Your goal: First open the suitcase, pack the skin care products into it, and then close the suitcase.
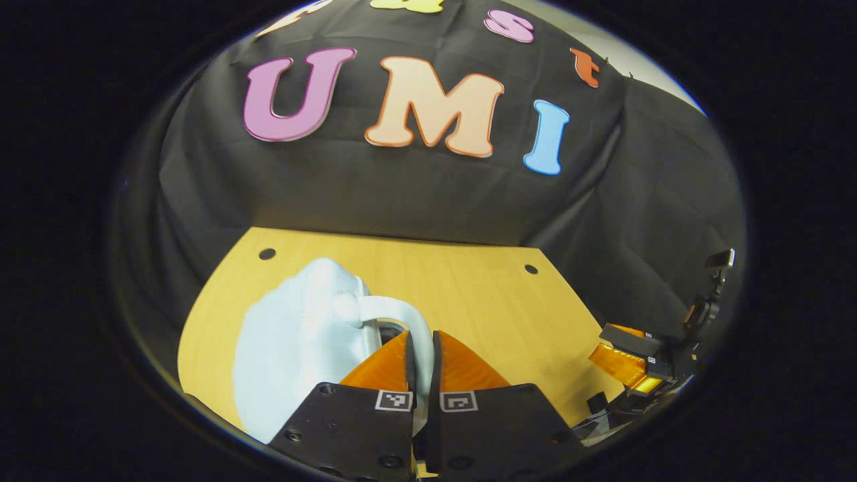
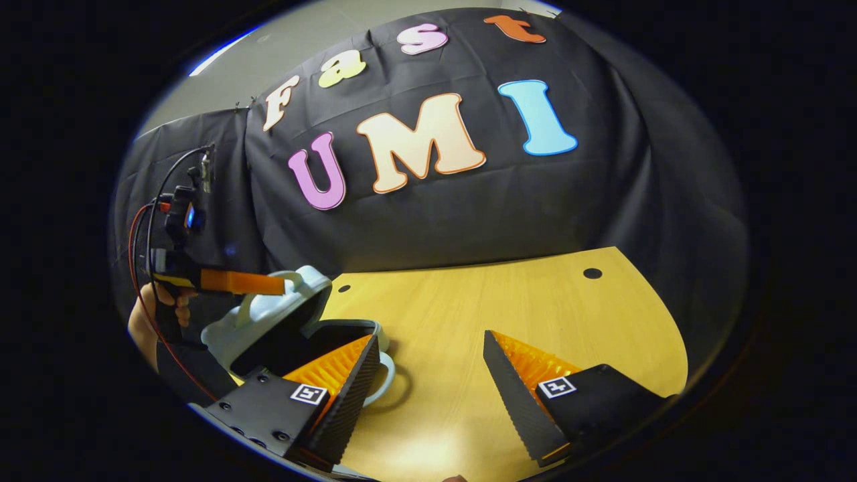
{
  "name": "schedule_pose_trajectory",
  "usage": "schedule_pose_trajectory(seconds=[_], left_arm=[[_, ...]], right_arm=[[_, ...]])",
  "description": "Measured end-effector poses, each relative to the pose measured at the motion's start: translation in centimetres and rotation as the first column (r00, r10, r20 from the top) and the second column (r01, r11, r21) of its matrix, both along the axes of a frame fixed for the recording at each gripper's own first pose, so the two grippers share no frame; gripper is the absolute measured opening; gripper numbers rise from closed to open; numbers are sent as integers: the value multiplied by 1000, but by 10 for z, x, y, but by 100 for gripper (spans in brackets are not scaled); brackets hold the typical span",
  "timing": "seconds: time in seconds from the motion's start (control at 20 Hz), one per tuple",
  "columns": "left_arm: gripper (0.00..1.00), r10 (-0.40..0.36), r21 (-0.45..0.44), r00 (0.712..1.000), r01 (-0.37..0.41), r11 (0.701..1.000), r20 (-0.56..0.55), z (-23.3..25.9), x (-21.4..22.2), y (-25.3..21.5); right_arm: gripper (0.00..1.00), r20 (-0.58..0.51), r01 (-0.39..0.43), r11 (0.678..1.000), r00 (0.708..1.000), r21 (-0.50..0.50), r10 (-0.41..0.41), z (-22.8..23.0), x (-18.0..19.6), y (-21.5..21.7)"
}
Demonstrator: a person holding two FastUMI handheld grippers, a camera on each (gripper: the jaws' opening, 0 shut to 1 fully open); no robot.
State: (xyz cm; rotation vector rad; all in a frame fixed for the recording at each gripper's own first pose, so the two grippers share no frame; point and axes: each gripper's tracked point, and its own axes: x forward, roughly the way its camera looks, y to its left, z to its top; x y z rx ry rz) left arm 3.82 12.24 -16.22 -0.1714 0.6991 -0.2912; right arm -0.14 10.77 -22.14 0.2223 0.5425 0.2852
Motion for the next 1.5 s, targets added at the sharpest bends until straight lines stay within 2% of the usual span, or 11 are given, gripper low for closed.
schedule_pose_trajectory(seconds=[0.3, 0.55, 0.65, 0.7, 0.75, 0.8, 0.9, 1.05, 1.25, 1.45, 1.5], left_arm=[[1, -39, 45, 994, 43, 998, -104, -77, -13, -45], [5, -34, 75, 985, 48, 996, -167, -129, -22, -70], [12, 1, 94, 990, 13, 996, -138, -134, -24, -71], [34, 11, 82, 997, -4, 997, -81, -120, -21, -79], [49, 42, 92, 999, -42, 995, 7, -100, -18, -80], [63, 75, 108, 991, -87, 990, 109, -81, -11, -83], [93, 129, 117, 943, -172, 978, 308, -19, 1, -85], [94, 177, 143, 868, -271, 952, 465, 58, -16, -91], [94, 176, 111, 798, -290, 951, 576, 116, -20, -97], [94, 148, 97, 772, -262, 960, 618, 146, -17, -92], [94, 145, 84, 765, -251, 964, 628, 151, -15, -92]], right_arm=[[98, -14, 56, 998, 998, -31, -56, -4, -11, -43], [98, -21, 76, 996, 997, -45, -77, -5, -14, -69], [98, -8, 68, 997, 998, -43, -68, -1, -13, -74], [98, 10, 63, 997, 998, -45, -63, 4, -10, -77], [94, 38, 60, 997, 998, -48, -58, 11, -8, -80], [98, 74, 55, 997, 996, -52, -51, 21, -3, -83], [98, 168, 44, 996, 985, -72, -31, 46, 9, -87], [98, 327, 47, 995, 945, -86, -16, 99, 25, -86], [97, 500, 126, 991, 861, -39, -89, 168, 40, -84], [94, 556, 157, 988, 823, -18, -120, 197, 41, -67], [97, 561, 175, 984, 817, -18, -134, 198, 43, -68]])
